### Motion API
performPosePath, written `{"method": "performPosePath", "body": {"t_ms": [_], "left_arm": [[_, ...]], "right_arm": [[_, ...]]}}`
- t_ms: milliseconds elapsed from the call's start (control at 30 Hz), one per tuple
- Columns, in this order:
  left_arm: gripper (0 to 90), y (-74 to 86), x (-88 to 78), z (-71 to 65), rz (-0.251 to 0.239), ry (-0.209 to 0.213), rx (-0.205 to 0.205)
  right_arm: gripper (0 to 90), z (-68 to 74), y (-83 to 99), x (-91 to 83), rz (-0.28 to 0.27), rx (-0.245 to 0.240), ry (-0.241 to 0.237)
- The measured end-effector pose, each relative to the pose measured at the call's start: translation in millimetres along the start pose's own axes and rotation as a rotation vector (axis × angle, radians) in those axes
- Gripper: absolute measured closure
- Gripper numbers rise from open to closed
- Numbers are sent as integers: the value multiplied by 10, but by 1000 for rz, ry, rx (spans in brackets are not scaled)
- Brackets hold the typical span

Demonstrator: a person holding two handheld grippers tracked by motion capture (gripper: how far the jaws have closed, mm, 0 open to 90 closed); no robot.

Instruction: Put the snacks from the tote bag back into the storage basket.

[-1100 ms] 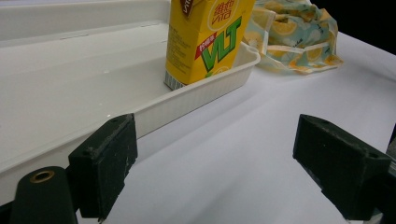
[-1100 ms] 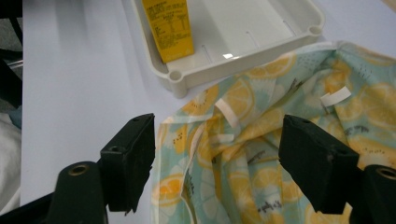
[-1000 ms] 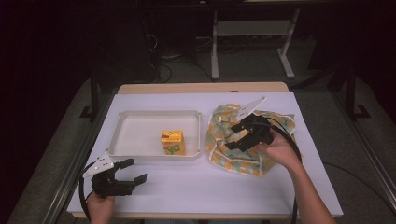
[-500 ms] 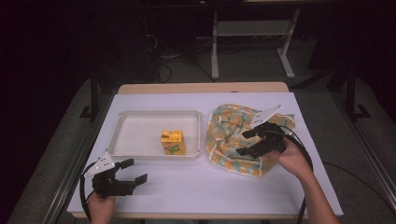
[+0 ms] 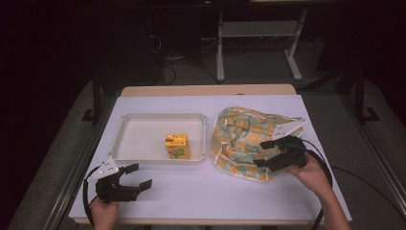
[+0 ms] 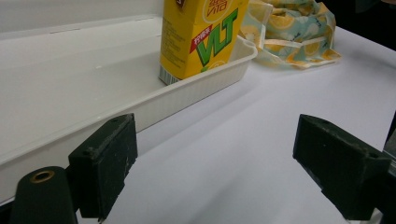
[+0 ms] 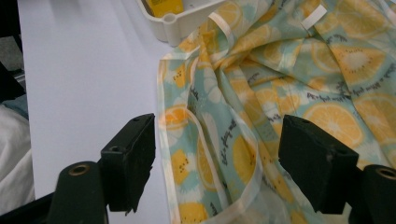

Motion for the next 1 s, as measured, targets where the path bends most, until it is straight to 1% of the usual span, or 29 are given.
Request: {"method": "performPosePath", "body": {"t_ms": [67,100,133,167,200,233,300,367,433,467,533,567,667,767,833,867,967,1000], "left_arm": [[134,1,0,-3,0,6,0],[134,-1,-2,-11,-1,29,-4],[134,1,-5,-8,0,34,-3],[134,4,-7,-2,1,37,-4],[134,4,-7,-2,1,37,-4],[134,8,-10,4,1,42,-8],[134,7,-11,-1,-5,44,-14],[134,9,-8,-6,-1,47,-10],[134,13,-2,-1,7,44,-2],[134,15,2,4,9,41,2],[134,21,6,13,17,39,6],[134,25,14,20,15,39,-2],[134,32,21,14,17,40,-13],[134,29,29,-3,19,40,3],[134,30,25,-9,24,47,10],[134,30,26,-5,25,46,13],[134,30,28,2,22,40,6],[134,29,24,3,21,38,1]], "right_arm": [[267,13,46,-27,-2,-1,8],[264,26,89,-45,0,5,16],[264,30,104,-51,1,3,20],[262,34,125,-63,2,3,30],[262,34,125,-63,2,3,30],[261,40,173,-95,-4,9,39],[261,44,198,-109,-8,13,43],[268,55,285,-136,-3,19,52],[270,56,329,-155,-15,22,62],[270,65,350,-164,-24,33,60],[268,66,376,-169,-30,35,60],[264,67,430,-175,-35,43,69],[262,69,476,-192,-50,62,78],[259,83,504,-220,-76,71,90],[259,101,538,-234,-74,76,108],[259,106,551,-239,-84,72,116],[253,118,594,-245,-91,76,122],[251,131,631,-240,-104,87,126]]}}
Point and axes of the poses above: each handheld gripper's, and its own axes: x roughly forward along the jaws, y roughly out of its underside, z roughly to its left, the point moved 7 cm from there along x, roughly forward along the jaws, and after that the axes turned 2 degrees about x, right-handed, at the moved point
